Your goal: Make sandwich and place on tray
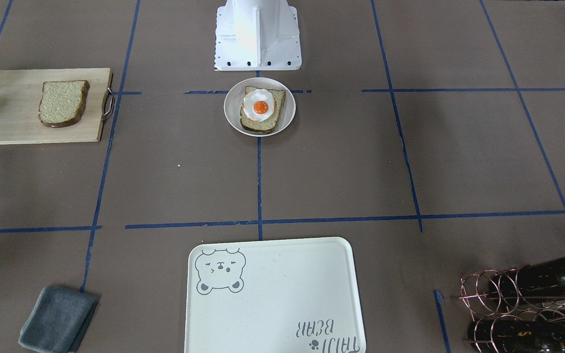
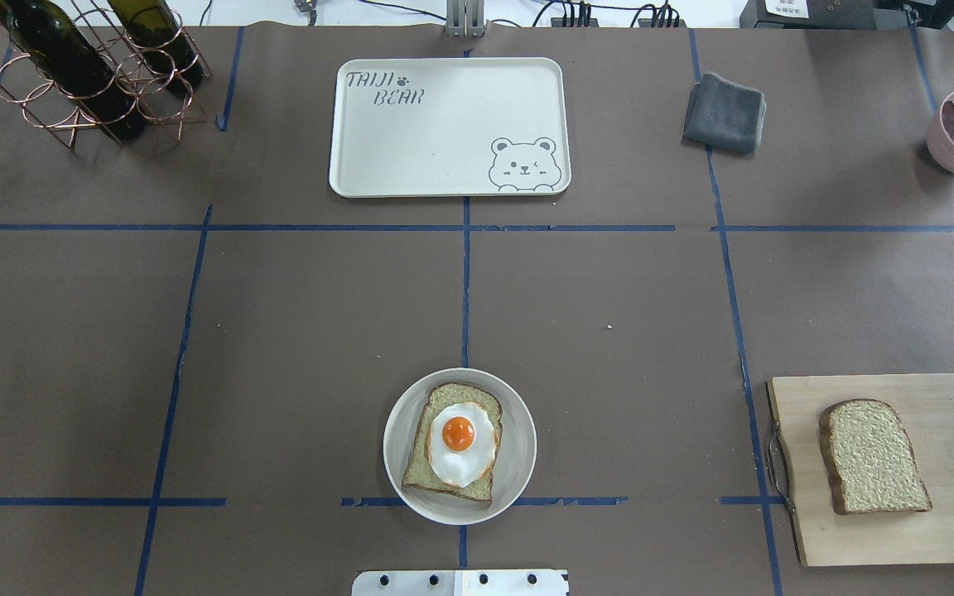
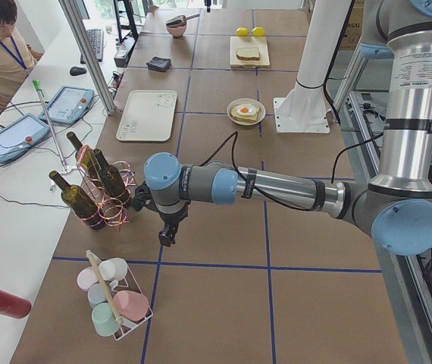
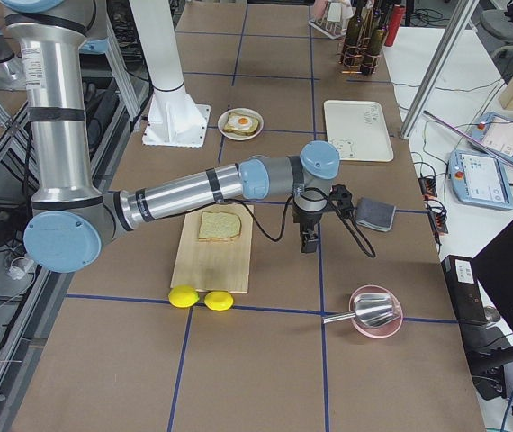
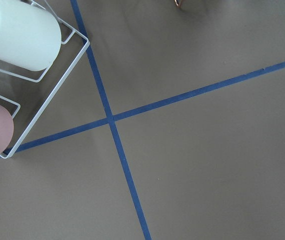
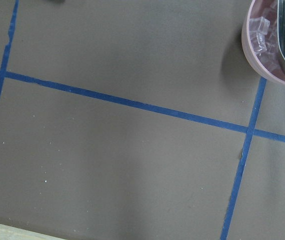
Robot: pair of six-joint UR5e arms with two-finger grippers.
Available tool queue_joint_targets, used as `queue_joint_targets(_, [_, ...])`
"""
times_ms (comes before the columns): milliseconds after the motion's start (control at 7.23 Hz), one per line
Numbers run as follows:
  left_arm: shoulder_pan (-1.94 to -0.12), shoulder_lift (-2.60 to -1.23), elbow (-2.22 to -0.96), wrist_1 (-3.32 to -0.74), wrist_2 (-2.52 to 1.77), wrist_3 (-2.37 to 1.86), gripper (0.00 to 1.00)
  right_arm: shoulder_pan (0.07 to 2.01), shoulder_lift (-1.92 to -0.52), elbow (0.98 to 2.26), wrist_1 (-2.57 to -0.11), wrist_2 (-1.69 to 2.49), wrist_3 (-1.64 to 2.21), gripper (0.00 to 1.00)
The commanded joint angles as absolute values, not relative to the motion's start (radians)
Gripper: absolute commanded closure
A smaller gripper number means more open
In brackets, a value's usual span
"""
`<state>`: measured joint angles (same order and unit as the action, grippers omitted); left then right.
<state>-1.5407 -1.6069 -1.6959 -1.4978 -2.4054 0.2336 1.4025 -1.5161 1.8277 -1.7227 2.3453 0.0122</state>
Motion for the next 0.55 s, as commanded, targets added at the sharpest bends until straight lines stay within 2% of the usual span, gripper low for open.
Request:
queue_joint_targets(0, [-1.543,-1.618,-1.707,-1.497,-2.405,0.230,0.00,1.402,-1.503,1.827,-1.723,2.345,0.012,0.00])
queue_joint_targets(415, [-1.542,-1.609,-1.697,-1.500,-2.407,0.226,0.00,1.402,-1.503,1.832,-1.721,2.347,0.012,0.00])
